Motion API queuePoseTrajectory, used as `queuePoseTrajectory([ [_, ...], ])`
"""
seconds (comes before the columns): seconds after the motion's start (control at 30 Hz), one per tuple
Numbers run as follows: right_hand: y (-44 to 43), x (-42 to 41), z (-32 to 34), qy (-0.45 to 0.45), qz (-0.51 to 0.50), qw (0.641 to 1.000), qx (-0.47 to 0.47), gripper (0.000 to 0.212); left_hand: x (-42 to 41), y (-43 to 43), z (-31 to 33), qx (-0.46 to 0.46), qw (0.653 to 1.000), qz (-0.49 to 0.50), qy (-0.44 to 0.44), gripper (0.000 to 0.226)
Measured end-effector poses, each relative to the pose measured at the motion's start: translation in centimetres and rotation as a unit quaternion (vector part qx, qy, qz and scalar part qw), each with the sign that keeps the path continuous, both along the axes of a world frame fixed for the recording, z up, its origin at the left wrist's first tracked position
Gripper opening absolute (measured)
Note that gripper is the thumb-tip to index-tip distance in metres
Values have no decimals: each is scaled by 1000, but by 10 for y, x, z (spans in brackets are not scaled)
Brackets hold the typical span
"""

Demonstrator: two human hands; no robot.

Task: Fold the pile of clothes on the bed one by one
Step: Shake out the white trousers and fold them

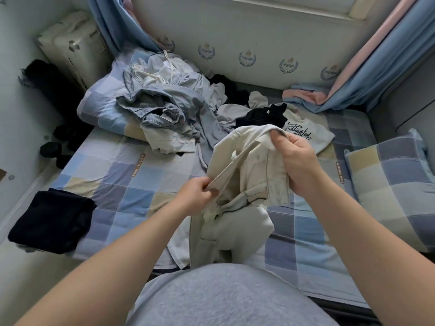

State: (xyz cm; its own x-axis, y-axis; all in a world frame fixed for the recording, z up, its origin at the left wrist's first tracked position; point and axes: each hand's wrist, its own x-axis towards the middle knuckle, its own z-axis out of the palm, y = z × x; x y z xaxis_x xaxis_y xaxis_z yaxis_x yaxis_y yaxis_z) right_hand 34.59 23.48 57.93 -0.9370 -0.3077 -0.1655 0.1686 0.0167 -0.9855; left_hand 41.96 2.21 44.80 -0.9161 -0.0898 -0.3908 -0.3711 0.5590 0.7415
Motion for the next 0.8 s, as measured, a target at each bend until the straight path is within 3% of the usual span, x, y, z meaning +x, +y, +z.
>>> queuePoseTrajectory([
  [0.1,20,-9,-8,3,-42,999,19,34,3,-2,-18,-8,999,38,10,29],
  [0.2,44,-18,-30,13,-91,985,147,30,-5,-5,0,11,992,98,82,28],
  [0.27,52,-16,-46,-1,-72,965,252,30,-13,-5,22,48,986,97,129,28],
  [0.33,49,-8,-57,-50,-17,956,290,11,-20,-1,45,54,982,59,173,31],
  [0.37,45,-2,-60,-58,13,953,296,35,-22,1,57,47,980,33,191,34],
  [0.43,31,8,-63,12,77,949,307,78,-27,4,79,35,975,-30,219,30],
  [0.5,10,15,-58,106,132,933,317,93,-30,6,98,13,968,-107,224,17],
  [0.6,-14,10,-50,176,153,924,303,66,-31,3,116,-13,964,-144,224,14],
  [0.67,-26,6,-42,168,175,933,267,42,-31,-7,124,-29,962,-128,239,15],
  [0.8,-45,6,-31,162,175,939,248,43,-32,-28,129,-40,965,-99,241,11],
])
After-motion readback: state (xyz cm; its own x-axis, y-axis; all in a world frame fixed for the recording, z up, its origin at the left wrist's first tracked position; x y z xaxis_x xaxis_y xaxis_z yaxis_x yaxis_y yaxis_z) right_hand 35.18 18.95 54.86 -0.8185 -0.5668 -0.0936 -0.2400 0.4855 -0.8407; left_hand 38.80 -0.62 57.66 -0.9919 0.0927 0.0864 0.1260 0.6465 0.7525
